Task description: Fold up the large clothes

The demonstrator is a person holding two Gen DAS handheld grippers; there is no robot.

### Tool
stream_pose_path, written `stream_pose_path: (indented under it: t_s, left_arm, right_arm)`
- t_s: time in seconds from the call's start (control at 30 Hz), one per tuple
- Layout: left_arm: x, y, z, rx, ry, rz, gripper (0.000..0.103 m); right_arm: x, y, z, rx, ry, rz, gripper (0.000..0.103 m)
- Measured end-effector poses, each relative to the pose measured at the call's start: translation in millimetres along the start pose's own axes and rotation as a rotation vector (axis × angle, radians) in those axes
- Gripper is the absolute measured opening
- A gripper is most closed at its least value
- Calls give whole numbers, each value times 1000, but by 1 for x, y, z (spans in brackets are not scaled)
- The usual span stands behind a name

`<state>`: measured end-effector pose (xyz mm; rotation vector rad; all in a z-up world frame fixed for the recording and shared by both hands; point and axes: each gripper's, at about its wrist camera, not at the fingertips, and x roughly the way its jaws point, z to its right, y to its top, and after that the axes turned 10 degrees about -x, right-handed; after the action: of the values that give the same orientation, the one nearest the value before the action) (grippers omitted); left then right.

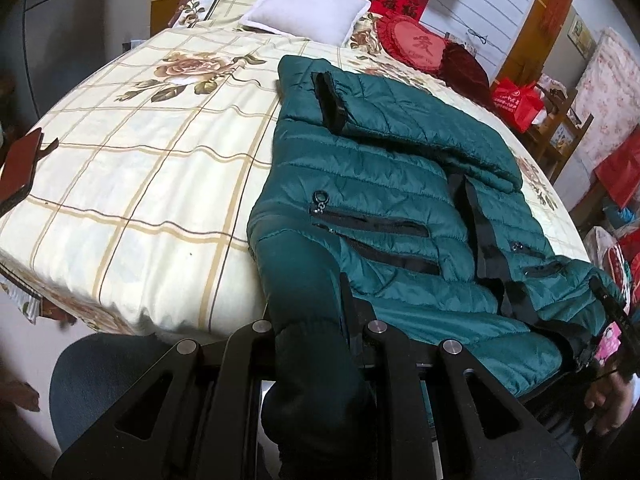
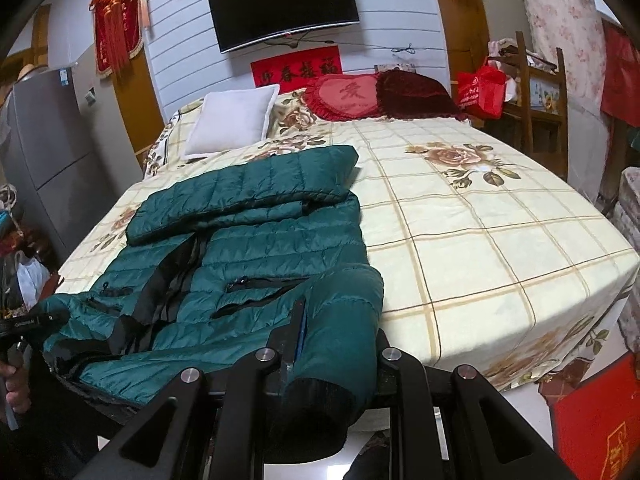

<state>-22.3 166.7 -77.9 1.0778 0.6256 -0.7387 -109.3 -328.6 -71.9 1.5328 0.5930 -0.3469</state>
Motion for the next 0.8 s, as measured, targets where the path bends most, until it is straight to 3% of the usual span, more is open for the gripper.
stream_pose_path:
  t_s: [0.27, 0.57, 0.8]
  left_arm:
    - [-12, 21, 6, -31, -65, 51, 13]
    - [-26, 47, 26, 27, -110, 139, 13]
    - [-39, 77, 24, -48, -178, 204, 13]
  right_arm:
    - [9, 16, 2, -3, -8, 18, 17]
    - [17, 38, 8, 5, -26, 40, 17]
    - [14, 70, 11, 5, -40, 106, 17]
